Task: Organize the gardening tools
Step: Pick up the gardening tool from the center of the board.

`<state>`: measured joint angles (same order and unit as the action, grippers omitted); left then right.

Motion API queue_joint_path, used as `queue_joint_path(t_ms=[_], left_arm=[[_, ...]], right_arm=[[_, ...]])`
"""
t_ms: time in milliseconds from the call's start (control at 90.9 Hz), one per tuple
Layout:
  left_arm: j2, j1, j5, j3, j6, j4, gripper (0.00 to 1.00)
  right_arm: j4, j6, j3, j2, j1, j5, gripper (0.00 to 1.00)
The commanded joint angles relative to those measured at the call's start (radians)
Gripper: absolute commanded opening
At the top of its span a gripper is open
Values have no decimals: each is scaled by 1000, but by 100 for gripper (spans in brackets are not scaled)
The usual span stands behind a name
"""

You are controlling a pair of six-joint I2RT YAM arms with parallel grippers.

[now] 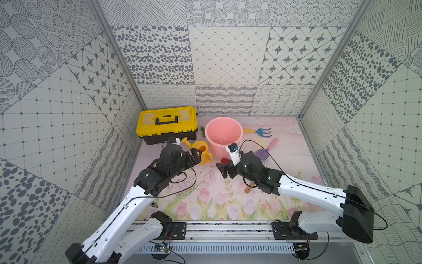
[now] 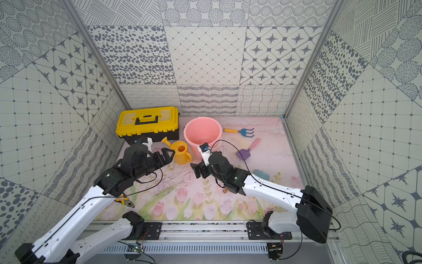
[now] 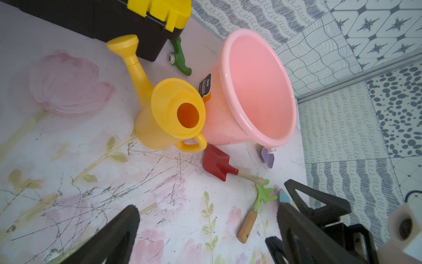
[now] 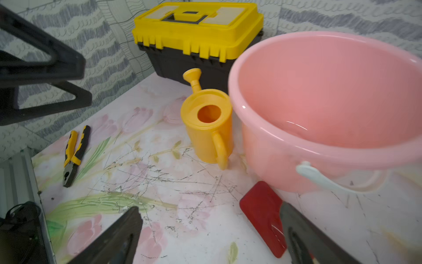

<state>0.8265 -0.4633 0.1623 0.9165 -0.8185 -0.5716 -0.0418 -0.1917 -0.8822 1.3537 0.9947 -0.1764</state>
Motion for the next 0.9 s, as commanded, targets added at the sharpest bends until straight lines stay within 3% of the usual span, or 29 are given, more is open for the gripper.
queue_joint_path(t_ms=[0, 187, 396, 638, 891], left_arm=[[-188, -6, 139, -108, -37, 5, 100], [-297, -6, 100, -174, -50, -22, 100], [-350, -6, 63, -188, -47, -30, 99], [-380, -6, 60, -202, -47, -14, 100], [-376, -6, 55, -206, -45, -1, 99]], right_arm=[[-8, 70, -129, 147, 27, 6, 96], [90, 57, -330, 359, 17, -79, 92], [155, 94, -477, 510, -19, -41, 84], [193, 89, -532, 603, -20, -107, 80], [186, 112, -527, 615, 8, -94, 57]])
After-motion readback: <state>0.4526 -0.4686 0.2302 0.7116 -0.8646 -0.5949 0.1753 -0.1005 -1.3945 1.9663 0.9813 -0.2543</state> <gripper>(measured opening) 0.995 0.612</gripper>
